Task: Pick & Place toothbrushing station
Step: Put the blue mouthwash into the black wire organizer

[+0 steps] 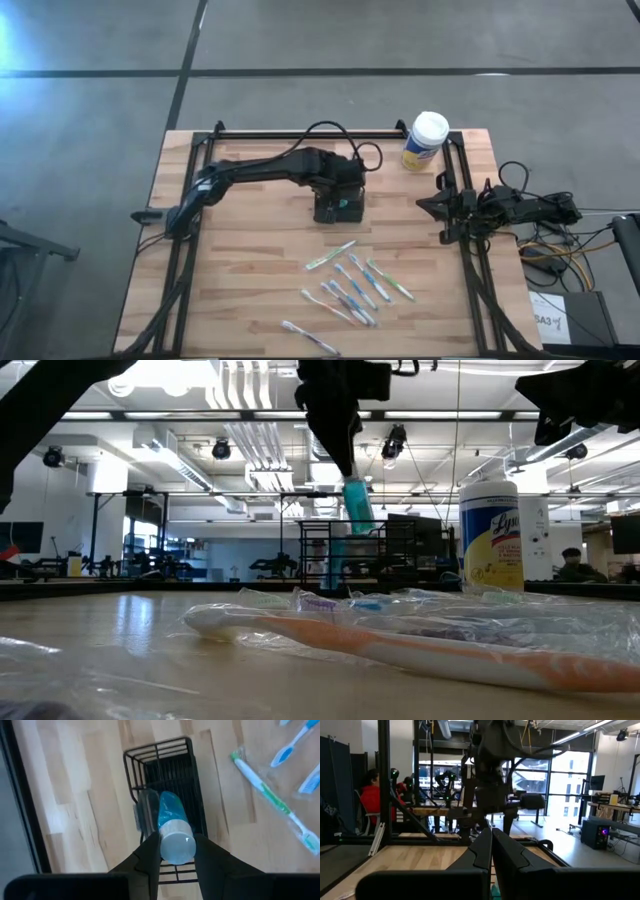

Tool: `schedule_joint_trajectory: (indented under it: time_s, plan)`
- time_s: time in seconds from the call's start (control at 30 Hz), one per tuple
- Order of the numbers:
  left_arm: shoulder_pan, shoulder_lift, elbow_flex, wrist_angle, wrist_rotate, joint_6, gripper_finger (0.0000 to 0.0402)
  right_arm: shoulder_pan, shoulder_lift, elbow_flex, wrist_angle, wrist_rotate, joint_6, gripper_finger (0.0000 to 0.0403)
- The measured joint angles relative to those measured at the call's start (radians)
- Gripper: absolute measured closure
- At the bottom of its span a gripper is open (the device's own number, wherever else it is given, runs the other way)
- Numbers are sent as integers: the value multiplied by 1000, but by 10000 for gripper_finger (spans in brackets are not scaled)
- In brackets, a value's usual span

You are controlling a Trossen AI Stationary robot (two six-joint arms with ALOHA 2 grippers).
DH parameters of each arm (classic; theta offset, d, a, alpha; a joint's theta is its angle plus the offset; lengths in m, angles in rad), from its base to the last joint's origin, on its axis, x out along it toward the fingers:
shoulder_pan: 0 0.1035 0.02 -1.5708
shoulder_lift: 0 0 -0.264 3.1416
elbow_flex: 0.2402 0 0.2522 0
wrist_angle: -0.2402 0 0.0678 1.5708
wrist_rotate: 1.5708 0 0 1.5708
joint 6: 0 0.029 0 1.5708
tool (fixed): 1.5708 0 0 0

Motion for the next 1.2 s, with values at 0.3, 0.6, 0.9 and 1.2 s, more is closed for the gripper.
schedule_joint_trajectory:
  time_s: [0.3,0.6,0.9,1.2]
  plan:
    - [0,-1,16,-18,-1,14,307,0,0,0,2,0,-4,394]
    - [1,-1,12,-14,-1,73,307,0,0,0,2,0,-4,394]
    - [1,-1,11,-9,-1,134,307,0,0,0,-4,0,-22,394]
    - [-3,-1,11,16,-23,241,307,0,0,0,-4,0,-22,394]
